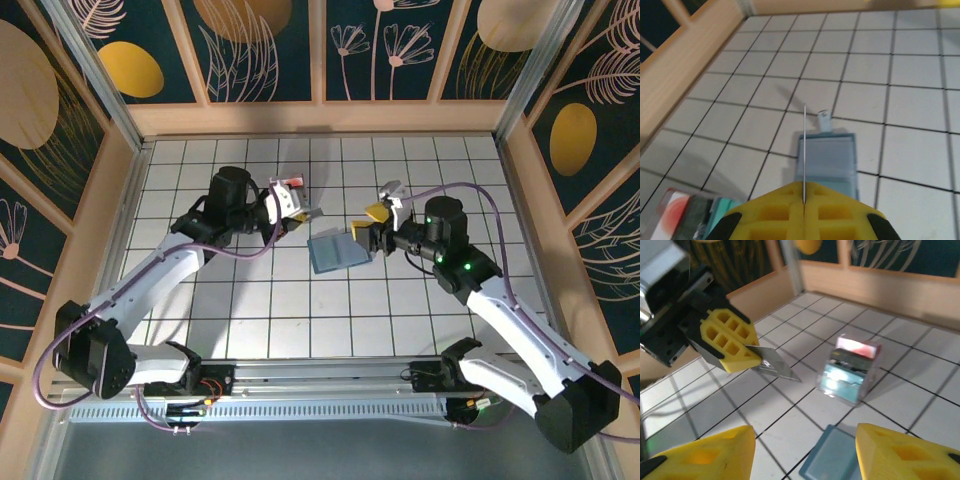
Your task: Take the credit cards out of the card holder
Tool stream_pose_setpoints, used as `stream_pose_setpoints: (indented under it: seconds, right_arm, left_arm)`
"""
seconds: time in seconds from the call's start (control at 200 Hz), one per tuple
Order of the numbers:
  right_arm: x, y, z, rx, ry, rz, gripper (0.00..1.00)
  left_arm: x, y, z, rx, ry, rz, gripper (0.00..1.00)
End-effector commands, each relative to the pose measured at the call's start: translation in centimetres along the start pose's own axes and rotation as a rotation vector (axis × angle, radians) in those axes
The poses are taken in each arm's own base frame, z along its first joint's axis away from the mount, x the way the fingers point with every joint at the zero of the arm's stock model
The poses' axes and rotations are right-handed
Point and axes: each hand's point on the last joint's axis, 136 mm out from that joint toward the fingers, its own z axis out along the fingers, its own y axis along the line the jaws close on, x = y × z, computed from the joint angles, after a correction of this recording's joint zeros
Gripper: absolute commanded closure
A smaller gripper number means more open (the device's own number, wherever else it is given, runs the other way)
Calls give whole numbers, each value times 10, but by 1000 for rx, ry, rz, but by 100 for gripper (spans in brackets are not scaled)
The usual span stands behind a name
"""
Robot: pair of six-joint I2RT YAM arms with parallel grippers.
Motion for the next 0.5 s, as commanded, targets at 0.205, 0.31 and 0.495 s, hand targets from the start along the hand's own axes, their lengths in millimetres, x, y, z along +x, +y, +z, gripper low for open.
stream_pose_setpoints:
  seconds: [0.205,0.31,0.495]
  right_arm:
    - [-17,-56,-15,345,-104,103,41]
    - [-17,-62,-14,375,-102,122,41]
    - [-17,-71,-13,422,-104,171,39]
  left_arm:
    - [40,53,10,-98,62,84,100]
    - [49,69,13,-100,54,75,100]
    - [76,99,26,-111,114,76,100]
